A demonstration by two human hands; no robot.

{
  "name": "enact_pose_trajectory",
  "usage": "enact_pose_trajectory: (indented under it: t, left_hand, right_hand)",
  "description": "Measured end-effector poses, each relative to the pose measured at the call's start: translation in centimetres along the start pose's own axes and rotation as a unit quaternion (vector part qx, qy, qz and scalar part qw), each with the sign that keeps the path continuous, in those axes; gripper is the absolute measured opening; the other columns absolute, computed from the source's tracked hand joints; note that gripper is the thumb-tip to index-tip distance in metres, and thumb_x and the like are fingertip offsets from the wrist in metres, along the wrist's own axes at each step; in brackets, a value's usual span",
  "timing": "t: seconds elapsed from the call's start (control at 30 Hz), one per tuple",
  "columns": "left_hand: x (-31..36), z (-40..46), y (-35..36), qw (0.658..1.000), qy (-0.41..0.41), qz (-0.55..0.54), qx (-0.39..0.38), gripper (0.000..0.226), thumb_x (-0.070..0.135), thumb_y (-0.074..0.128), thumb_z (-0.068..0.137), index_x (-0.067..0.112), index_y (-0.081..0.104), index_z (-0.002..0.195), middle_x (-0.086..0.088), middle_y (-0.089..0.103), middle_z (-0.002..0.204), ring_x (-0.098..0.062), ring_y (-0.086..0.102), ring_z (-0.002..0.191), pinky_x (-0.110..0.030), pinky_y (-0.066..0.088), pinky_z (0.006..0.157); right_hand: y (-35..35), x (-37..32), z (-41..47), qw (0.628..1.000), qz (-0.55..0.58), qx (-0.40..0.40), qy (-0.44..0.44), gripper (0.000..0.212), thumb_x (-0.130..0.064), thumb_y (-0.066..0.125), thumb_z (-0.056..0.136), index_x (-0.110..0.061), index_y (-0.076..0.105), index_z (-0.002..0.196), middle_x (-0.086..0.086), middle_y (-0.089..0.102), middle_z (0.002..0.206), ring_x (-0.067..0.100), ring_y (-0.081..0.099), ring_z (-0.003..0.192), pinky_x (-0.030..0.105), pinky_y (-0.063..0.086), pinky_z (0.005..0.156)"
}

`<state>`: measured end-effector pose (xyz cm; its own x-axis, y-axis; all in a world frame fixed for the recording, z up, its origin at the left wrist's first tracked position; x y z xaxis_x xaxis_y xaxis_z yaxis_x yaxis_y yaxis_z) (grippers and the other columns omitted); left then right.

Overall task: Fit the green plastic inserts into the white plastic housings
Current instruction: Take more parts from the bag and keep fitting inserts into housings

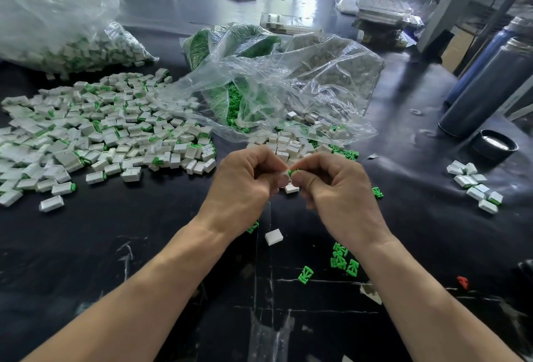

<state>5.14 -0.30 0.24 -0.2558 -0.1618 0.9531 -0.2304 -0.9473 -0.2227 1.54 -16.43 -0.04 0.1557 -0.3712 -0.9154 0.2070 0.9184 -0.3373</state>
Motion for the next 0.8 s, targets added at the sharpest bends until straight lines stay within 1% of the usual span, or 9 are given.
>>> enact_pose_trajectory:
  t: [0.07,0.13,0.2,0.27,0.37,0.43,0.53,0.7,0.8]
  left_hand:
    - [0.04,-0.08,0.02,1.000,-0.001,0.001,0.000,0.022,-0.009,0.074,0.084,0.012,0.073,0.080,0.002,0.073,0.074,-0.009,0.066,0.068,-0.026,0.059,0.066]
    - [0.05,-0.12,0.03,1.000,-0.005,-0.003,0.004,0.023,-0.009,0.074,0.085,0.013,0.072,0.080,0.004,0.072,0.073,-0.008,0.067,0.068,-0.025,0.058,0.065]
    - [0.05,-0.18,0.05,1.000,-0.001,0.000,0.010,0.024,-0.009,0.074,0.085,0.014,0.073,0.080,0.003,0.072,0.072,-0.010,0.067,0.066,-0.029,0.060,0.063]
    - [0.13,-0.24,0.10,1.000,0.006,0.006,0.013,0.024,-0.010,0.073,0.084,0.013,0.073,0.079,0.001,0.072,0.070,-0.014,0.066,0.063,-0.036,0.061,0.062]
    - [0.07,-0.20,0.04,1.000,0.002,-0.001,0.013,0.026,-0.010,0.072,0.084,0.015,0.073,0.079,0.000,0.072,0.070,-0.015,0.066,0.062,-0.036,0.061,0.062]
    - [-0.06,-0.13,0.00,1.000,-0.004,-0.009,0.012,0.026,-0.011,0.072,0.084,0.015,0.073,0.079,-0.001,0.073,0.071,-0.015,0.067,0.063,-0.034,0.061,0.061]
    - [-0.15,-0.06,0.02,0.999,-0.014,-0.029,0.012,0.024,-0.012,0.072,0.083,0.012,0.073,0.080,-0.002,0.072,0.070,-0.014,0.066,0.061,-0.026,0.056,0.058]
    - [-0.17,0.10,0.11,0.999,-0.023,-0.038,0.009,0.019,-0.014,0.072,0.084,0.005,0.072,0.082,-0.001,0.069,0.066,-0.014,0.062,0.057,-0.025,0.056,0.056]
    - [-0.01,0.38,0.06,0.999,-0.030,-0.043,0.001,0.013,-0.008,0.073,0.087,0.005,0.071,0.086,0.003,0.067,0.063,-0.012,0.060,0.057,-0.028,0.054,0.057]
  right_hand:
    - [0.06,0.15,-0.04,1.000,0.000,0.009,0.001,0.022,-0.014,0.073,0.089,-0.035,0.075,0.085,-0.015,0.069,0.071,0.008,0.063,0.070,0.035,0.053,0.070]
    - [0.19,0.20,-0.15,1.000,0.006,0.014,-0.002,0.022,-0.011,0.073,0.090,-0.033,0.075,0.086,-0.014,0.069,0.072,0.007,0.063,0.068,0.034,0.052,0.067]
    - [0.37,0.14,-0.25,1.000,0.005,0.024,-0.010,0.021,-0.010,0.073,0.090,-0.030,0.075,0.086,-0.012,0.070,0.074,0.008,0.063,0.067,0.034,0.052,0.066]
    - [0.46,0.01,-0.33,0.999,-0.005,0.035,-0.022,0.020,-0.009,0.075,0.090,-0.028,0.075,0.085,-0.011,0.071,0.076,0.010,0.063,0.067,0.039,0.055,0.066]
    - [0.51,-0.11,-0.39,0.999,0.007,0.040,-0.018,0.020,-0.007,0.076,0.089,-0.026,0.076,0.084,-0.010,0.071,0.075,0.011,0.063,0.066,0.041,0.058,0.067]
    - [0.56,-0.29,-0.47,0.999,0.029,0.039,-0.009,0.021,-0.004,0.076,0.089,-0.025,0.078,0.083,-0.008,0.070,0.071,0.010,0.061,0.062,0.036,0.057,0.060]
    - [0.47,-0.48,-0.45,0.996,0.083,0.038,0.009,0.027,0.001,0.076,0.088,-0.024,0.079,0.079,-0.009,0.068,0.064,0.007,0.058,0.055,0.025,0.052,0.053]
    - [0.37,-0.33,-0.29,0.993,0.108,0.028,0.024,0.030,0.003,0.075,0.088,-0.024,0.079,0.078,-0.008,0.069,0.063,0.007,0.057,0.053,0.022,0.051,0.051]
    - [0.09,-0.24,-0.09,0.993,0.117,0.018,0.025,0.021,-0.003,0.073,0.093,-0.020,0.079,0.083,-0.004,0.070,0.066,0.009,0.058,0.054,0.022,0.051,0.050]
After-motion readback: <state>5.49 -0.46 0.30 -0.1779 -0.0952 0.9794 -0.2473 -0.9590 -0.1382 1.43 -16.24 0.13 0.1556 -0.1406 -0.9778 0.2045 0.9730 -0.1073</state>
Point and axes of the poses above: each hand's wrist, its own z-axis towards the middle knuckle, its own y-axis out of the palm, x = y × z, the point moved 2 cm from there along z, towards the middle knuckle
